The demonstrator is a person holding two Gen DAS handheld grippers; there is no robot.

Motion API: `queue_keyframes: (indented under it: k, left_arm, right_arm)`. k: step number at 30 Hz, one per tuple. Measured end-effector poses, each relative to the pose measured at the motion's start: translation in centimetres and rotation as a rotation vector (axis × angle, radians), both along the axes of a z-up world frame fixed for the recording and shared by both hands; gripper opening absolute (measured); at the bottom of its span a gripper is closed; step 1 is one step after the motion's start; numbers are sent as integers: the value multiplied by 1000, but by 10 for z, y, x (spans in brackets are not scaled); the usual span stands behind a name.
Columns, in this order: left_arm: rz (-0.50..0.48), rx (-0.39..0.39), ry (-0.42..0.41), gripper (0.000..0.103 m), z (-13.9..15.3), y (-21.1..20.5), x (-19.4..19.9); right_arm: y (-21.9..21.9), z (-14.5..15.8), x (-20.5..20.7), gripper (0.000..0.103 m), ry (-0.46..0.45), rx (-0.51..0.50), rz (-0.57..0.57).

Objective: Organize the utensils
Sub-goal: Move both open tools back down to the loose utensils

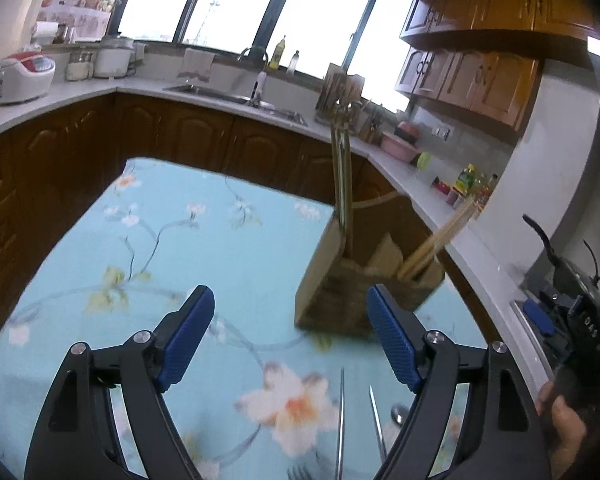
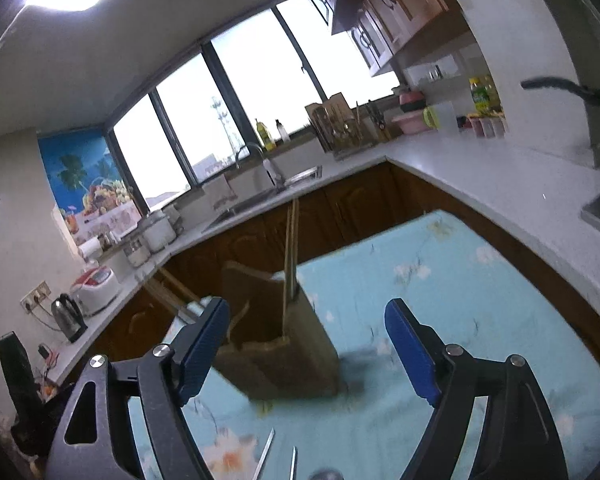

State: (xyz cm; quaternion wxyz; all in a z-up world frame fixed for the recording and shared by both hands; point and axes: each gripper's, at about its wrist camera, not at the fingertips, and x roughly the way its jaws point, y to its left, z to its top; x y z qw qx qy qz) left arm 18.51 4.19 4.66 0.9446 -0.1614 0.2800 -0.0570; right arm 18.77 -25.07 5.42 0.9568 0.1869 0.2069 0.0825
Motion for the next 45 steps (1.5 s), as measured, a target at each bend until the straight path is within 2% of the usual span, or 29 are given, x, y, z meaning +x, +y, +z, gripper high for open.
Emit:
queue_keyframes:
  k: [7,14,27,35,37,39,45]
  left_arm:
    - [-6,-3,64,81,-26,2,-37]
    - [-1,-9,102,81,-41,10,-55]
    - [-30,-9,150,81,-57,5,-66]
    - [-54,13,194,81,-65,-3,-58]
    - [-60,16,203,81,-68,-4,-55]
    - [-71,26,215,81,-71,-8,-51]
    - [-132,92,279,81,-82,-28,-34]
  right_arm:
    - [-1,-28,-29,82,80,-4,9]
    - [5,-45,-52,82,137,-31,30]
    - [24,-64,-73,82,191,-75,76]
    - [44,-90,-64,80,302,-87,145]
    - [48,-97,-60,70,333,-93,160]
    - [54,-108,-53,56,378,-93,187]
    - [59,-132,-32,34,468,-108,200]
